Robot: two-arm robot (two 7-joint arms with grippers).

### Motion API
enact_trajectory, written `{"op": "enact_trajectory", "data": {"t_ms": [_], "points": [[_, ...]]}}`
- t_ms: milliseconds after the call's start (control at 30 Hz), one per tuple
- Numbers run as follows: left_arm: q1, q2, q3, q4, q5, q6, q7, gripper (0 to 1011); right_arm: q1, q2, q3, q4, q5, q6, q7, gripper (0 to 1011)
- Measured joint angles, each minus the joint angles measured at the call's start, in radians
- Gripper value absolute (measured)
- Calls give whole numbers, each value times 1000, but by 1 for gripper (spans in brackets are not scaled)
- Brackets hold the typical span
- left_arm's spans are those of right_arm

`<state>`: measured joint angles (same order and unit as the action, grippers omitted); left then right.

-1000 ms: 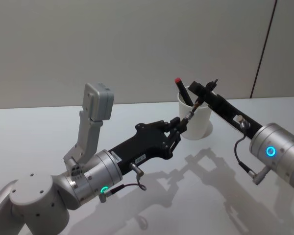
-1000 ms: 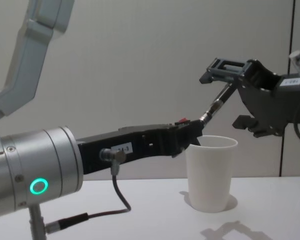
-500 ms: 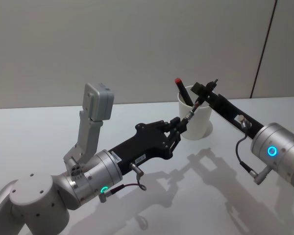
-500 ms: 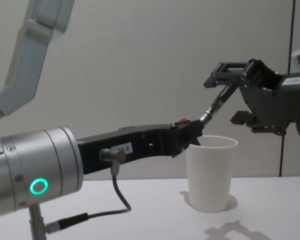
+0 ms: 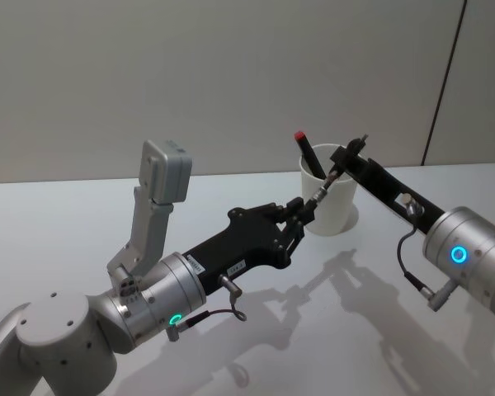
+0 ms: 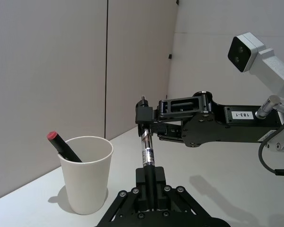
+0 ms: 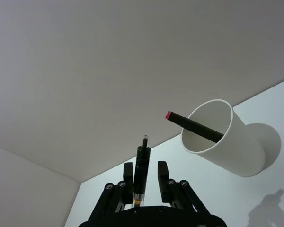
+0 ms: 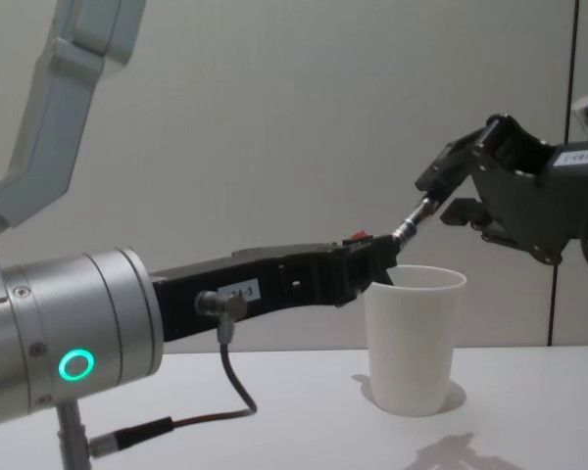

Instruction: Place the pen into the pen holder.

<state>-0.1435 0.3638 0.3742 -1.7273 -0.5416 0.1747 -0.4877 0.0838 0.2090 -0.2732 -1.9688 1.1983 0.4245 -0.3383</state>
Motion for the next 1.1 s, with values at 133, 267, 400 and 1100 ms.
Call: {"op": "enact_trajectory", "data": {"t_ms": [133, 267, 400, 1100], "points": [[0, 0, 0, 0, 0, 0, 0, 117, 0, 0, 0, 0, 0, 0, 0, 217], [0, 0, 0, 0, 1, 0, 0, 116, 0, 1, 0, -1, 2, 0, 0, 151], [0, 0, 0, 0, 1, 0, 0, 117, 0, 1, 0, -1, 2, 0, 0, 151], [0, 0, 0, 0, 0, 0, 0, 690, 0, 1, 0, 0, 0, 0, -1, 147]]}}
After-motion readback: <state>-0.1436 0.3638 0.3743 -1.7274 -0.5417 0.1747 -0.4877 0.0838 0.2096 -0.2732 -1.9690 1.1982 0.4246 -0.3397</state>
